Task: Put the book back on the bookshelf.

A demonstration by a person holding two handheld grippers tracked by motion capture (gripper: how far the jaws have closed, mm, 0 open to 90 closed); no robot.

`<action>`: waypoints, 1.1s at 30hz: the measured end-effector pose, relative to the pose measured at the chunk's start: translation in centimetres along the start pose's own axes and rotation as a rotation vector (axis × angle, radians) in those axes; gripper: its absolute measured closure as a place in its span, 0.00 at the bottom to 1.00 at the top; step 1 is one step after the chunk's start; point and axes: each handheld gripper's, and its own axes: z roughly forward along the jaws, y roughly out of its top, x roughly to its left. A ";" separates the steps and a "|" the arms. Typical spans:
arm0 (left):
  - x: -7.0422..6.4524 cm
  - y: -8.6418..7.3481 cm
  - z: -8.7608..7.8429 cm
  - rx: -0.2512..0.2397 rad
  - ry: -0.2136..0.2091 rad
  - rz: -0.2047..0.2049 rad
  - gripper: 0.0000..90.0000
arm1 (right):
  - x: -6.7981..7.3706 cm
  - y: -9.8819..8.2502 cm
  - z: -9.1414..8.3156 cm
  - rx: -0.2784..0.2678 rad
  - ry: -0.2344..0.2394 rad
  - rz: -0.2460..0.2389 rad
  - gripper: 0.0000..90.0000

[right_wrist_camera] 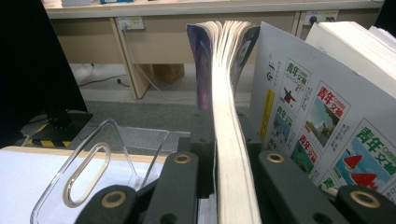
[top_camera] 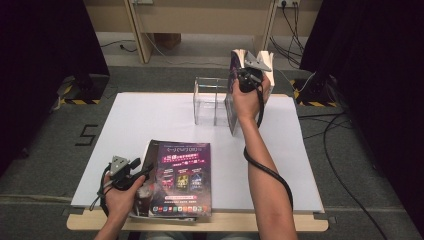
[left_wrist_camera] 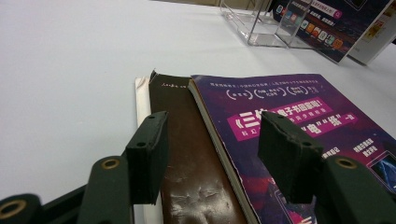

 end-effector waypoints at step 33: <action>-0.3 -0.1 0.0 0.003 -0.006 0.006 0.47 | -0.1 -1.3 -1.0 0.065 -0.011 0.068 0.92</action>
